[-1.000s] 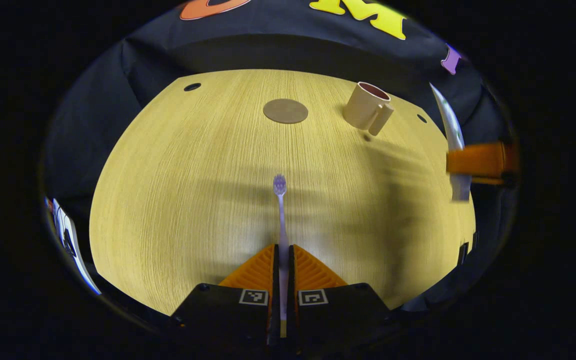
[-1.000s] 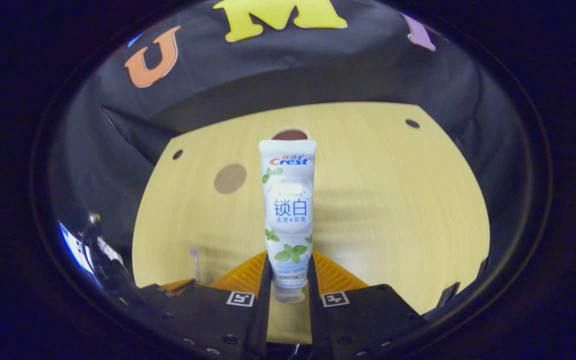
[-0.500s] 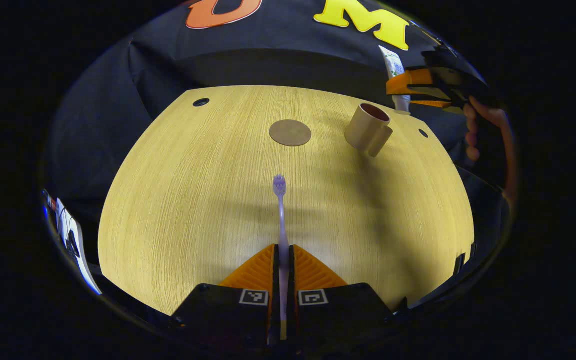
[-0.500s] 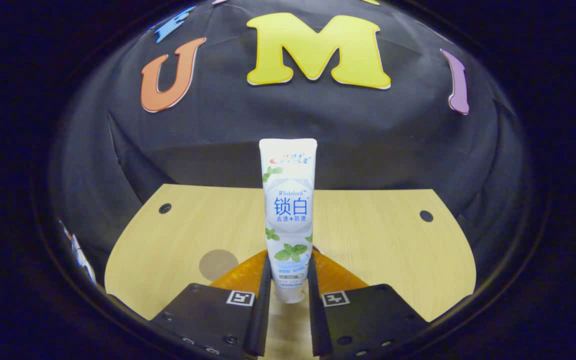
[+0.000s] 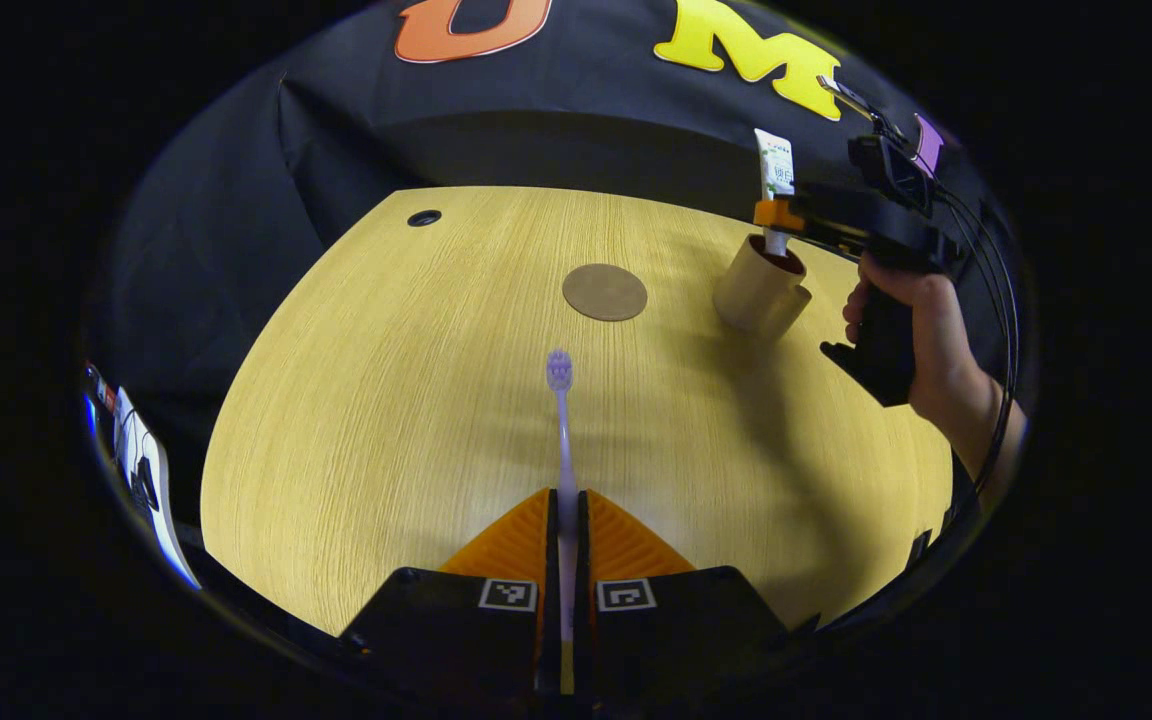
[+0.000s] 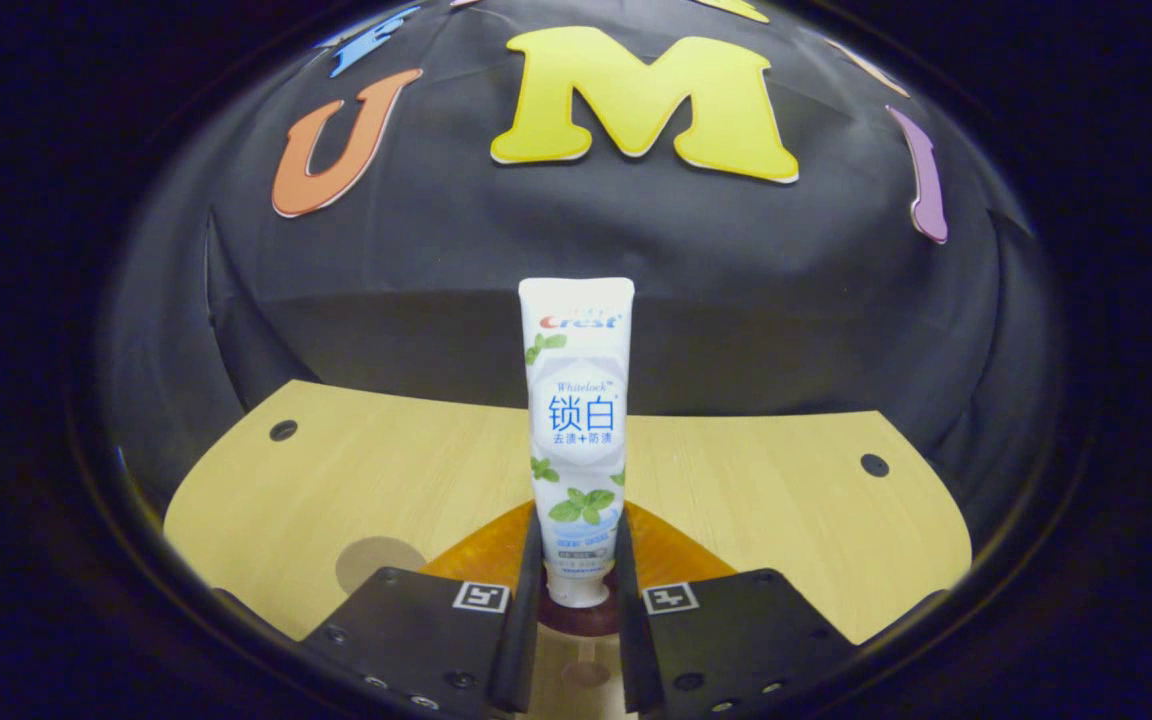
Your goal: Put the toothbrush and toothpaste on the desktop into the cup, then pick up the cup and place it on the coaster on the desktop.
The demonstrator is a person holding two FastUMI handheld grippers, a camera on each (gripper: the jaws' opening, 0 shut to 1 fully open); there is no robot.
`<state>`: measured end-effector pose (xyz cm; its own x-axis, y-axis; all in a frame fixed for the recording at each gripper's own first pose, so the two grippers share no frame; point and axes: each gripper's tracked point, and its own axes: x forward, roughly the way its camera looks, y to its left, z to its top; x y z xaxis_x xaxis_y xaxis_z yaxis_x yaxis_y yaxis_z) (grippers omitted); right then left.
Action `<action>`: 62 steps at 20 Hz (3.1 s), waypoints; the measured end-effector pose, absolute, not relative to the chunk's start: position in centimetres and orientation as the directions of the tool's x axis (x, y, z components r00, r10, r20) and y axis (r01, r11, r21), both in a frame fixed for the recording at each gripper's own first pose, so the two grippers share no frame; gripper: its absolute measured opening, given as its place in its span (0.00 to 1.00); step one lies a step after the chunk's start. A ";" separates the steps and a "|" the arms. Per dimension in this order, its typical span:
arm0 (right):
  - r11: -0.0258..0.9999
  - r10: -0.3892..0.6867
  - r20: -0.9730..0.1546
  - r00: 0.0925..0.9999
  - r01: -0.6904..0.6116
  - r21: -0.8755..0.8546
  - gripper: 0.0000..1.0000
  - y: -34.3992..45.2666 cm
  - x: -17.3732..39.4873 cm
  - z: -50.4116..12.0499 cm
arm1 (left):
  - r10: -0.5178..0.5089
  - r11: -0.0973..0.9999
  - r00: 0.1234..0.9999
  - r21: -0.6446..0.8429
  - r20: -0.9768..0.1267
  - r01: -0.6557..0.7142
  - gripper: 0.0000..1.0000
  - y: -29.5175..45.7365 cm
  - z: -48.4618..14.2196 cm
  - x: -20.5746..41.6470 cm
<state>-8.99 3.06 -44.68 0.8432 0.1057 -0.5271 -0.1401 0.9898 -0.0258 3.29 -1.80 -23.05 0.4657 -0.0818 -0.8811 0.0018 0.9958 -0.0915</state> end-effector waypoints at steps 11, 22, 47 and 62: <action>0.992 0.098 -0.500 0.860 -0.124 -0.019 0.46 2.7 -9.9 -45.9 | -0.090 0.996 0.455 -0.091 -0.886 0.019 0.08 -2.7 -23.1 4.7; 0.984 0.172 -0.489 0.855 -0.169 0.050 0.80 2.4 -11.5 -43.6 | -0.084 0.996 0.553 -0.070 -0.829 0.046 0.08 -4.2 -21.3 7.9; 0.999 0.032 -0.486 0.873 -0.021 0.027 0.90 -17.3 -15.7 -37.3 | -0.224 0.974 0.956 -0.025 -0.187 0.223 0.08 -22.6 -14.4 31.2; 0.997 0.080 -0.521 0.849 -0.080 0.023 0.90 -13.7 -16.5 -38.3 | -0.218 0.976 0.941 -0.072 -0.258 0.207 0.72 -20.2 -16.9 28.7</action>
<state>-16.47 -13.70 -38.31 0.8495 0.0804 -0.5214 -0.0801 0.9965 0.0233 28.72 -20.16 -16.87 0.9411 -0.2183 -0.2581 0.2067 0.9758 -0.0716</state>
